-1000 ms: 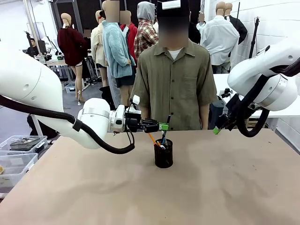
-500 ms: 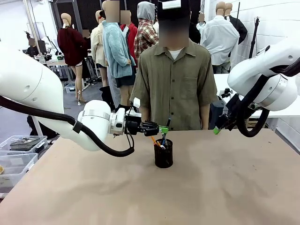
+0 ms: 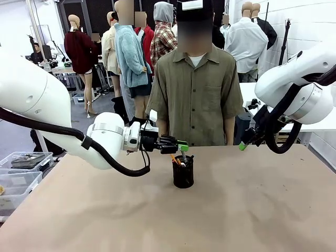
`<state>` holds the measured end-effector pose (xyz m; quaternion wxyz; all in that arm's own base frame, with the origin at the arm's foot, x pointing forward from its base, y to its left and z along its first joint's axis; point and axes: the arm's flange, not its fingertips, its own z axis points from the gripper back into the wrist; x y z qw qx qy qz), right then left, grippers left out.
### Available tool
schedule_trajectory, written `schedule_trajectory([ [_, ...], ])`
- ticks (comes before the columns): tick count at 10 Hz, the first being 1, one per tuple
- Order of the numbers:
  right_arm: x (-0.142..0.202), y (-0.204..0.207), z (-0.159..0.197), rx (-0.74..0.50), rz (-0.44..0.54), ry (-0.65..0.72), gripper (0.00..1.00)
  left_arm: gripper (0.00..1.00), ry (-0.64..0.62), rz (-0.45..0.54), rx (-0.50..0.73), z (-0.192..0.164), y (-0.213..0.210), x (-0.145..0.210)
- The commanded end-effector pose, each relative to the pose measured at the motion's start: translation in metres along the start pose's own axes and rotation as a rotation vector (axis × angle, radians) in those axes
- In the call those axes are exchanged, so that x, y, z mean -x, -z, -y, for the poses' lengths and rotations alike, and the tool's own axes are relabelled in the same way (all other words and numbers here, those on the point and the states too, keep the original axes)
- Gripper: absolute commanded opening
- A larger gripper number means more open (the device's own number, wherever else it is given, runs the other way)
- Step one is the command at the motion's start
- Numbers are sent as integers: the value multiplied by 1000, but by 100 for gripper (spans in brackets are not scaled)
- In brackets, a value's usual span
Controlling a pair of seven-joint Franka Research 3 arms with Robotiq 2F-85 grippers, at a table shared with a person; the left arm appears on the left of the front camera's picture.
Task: Place the pens into the pen holder.
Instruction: Pick up a writing instrument from the table and place it into the Pen holder.
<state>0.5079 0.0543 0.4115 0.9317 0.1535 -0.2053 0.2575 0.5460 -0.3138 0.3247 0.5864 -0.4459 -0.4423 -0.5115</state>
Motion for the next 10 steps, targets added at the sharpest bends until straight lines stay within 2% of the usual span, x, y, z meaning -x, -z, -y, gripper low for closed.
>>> schedule_trajectory([
  [1, 2, 0, -2, 20, -6, 12, 100, 91, 34, 3, -19, 9, -4, -1],
  [3, 2, 0, -2, 20, -6, 12, 100, 91, 23, 6, -26, 12, -15, -14],
  [6, 2, 0, -2, 20, -6, 12, 100, 91, 30, -92, -62, 23, -58, -68],
  [8, 2, 0, -2, 20, -6, 12, 100, 91, -26, -241, -160, 24, -108, -103],
  [10, 2, 0, -2, 20, -6, 12, 100, 91, -135, -428, -273, 27, -148, -114],
])
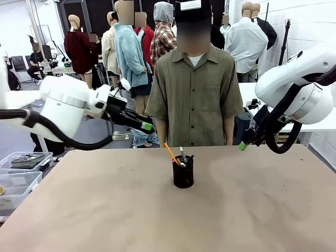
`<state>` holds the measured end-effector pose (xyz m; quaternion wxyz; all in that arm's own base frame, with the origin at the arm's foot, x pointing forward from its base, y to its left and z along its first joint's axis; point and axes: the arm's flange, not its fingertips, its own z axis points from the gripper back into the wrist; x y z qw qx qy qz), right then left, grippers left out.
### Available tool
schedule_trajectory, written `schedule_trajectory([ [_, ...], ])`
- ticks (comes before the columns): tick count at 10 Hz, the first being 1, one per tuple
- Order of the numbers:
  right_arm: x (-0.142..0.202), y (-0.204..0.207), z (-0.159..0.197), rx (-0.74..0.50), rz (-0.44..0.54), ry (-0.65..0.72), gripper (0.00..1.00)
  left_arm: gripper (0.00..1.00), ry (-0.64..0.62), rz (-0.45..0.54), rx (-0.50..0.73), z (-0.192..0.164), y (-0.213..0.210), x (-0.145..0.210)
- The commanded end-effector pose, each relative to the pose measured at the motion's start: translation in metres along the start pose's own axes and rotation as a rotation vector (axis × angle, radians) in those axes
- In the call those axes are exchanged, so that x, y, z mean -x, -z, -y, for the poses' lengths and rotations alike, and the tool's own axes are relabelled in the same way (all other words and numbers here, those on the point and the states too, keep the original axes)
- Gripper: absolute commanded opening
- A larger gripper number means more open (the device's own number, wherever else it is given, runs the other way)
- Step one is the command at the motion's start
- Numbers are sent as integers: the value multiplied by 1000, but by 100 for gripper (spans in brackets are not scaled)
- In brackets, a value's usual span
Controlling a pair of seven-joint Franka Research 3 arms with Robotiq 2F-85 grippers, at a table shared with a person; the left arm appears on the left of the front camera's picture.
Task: Place the pens into the pen holder.
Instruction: Pick up a writing instrument from the table and place it into the Pen holder.
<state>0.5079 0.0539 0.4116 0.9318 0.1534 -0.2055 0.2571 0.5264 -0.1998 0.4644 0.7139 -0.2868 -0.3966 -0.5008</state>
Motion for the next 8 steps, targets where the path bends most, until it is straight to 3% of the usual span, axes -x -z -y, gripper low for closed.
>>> schedule_trajectory([
  [1, 2, 0, -2, 20, -7, 12, 100, 91, -177, -229, -33, 1, -25, 7],
  [5, 2, 0, -2, 20, -7, 12, 100, 91, -371, -516, -188, -9, -68, 49],
  [7, 2, 0, -2, 20, -7, 12, 100, 91, -455, -697, -334, -2, -85, 71],
  [8, 2, 0, -2, 20, -7, 12, 100, 91, -480, -733, -376, 2, -89, 80],
])
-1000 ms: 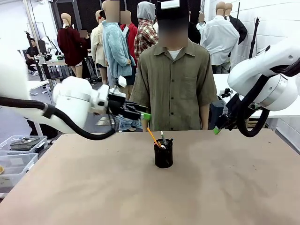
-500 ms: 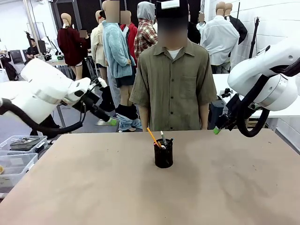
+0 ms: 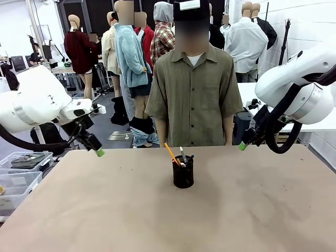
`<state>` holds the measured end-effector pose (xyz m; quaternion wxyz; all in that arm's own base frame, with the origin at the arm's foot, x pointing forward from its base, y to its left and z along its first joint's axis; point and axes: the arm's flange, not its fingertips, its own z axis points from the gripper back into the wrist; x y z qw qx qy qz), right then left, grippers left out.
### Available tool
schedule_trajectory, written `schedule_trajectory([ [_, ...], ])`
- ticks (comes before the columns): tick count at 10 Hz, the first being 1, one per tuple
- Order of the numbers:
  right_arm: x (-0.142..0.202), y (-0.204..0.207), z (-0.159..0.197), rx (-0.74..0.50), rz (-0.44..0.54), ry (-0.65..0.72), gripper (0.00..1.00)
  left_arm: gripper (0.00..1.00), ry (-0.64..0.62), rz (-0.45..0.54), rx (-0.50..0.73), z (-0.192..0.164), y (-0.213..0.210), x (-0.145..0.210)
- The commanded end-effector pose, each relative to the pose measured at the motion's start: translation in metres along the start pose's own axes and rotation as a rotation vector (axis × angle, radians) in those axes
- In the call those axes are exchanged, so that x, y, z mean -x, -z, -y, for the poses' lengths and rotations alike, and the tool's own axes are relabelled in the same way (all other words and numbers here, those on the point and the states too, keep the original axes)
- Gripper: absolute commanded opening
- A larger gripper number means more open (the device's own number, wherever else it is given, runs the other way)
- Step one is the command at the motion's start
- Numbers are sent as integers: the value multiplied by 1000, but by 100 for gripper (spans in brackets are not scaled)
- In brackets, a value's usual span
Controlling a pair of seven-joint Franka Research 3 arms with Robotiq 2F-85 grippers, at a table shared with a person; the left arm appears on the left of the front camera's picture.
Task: Place the pens into the pen holder.
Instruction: Pick up a writing instrument from the table and place it into the Pen holder.
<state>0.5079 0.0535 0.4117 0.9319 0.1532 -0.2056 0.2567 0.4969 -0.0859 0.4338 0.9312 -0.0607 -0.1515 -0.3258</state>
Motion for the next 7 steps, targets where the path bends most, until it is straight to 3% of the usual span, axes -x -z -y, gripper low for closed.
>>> schedule_trajectory([
  [1, 2, 1, -3, 19, -7, 11, 100, 91, -74, -76, -71, 10, -8, 13],
  [2, 2, 1, -3, 19, -7, 11, 100, 91, -143, -11, -156, 10, -6, 18],
  [3, 2, 1, -3, 19, -7, 11, 100, 91, -36, -38, -45, 0, -1, 9],
  [7, 2, 1, -3, 19, -7, 11, 100, 91, -36, -38, -45, 0, -1, 9],
])
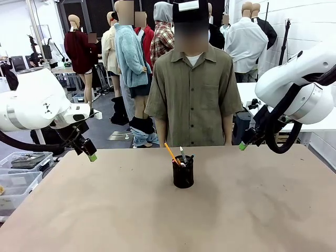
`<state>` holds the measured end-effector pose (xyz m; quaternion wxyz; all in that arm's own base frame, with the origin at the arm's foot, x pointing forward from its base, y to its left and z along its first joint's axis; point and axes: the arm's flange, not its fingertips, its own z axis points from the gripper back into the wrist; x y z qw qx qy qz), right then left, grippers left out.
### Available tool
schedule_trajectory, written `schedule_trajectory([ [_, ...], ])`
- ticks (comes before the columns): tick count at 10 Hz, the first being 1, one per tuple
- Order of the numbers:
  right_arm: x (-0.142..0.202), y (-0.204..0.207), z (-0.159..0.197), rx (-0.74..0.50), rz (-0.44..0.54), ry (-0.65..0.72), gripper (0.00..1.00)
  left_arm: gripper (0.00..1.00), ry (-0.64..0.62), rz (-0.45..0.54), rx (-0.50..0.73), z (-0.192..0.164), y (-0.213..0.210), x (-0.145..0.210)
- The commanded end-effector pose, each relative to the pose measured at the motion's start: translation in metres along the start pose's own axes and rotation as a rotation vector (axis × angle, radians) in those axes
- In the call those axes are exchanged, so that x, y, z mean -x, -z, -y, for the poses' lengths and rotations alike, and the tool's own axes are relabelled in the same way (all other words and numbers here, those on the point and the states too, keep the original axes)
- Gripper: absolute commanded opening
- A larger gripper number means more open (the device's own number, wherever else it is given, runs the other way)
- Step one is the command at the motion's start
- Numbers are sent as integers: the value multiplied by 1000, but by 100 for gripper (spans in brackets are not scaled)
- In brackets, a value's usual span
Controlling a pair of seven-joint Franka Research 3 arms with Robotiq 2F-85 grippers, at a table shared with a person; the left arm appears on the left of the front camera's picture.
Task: Place the pens into the pen holder.
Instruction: Pick up a writing instrument from the table and place it into the Pen holder.
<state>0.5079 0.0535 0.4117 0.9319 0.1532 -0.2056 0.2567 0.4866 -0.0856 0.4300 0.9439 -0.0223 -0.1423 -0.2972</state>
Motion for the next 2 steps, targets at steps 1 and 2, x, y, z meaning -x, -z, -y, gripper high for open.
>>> schedule_trajectory([
  [1, 2, 1, -3, 19, -7, 11, 100, 91, 15, 4, 31, -7, -2, 0],
  [2, 2, 1, -3, 19, -7, 11, 100, 91, 15, 4, 31, -7, -2, 0],
])
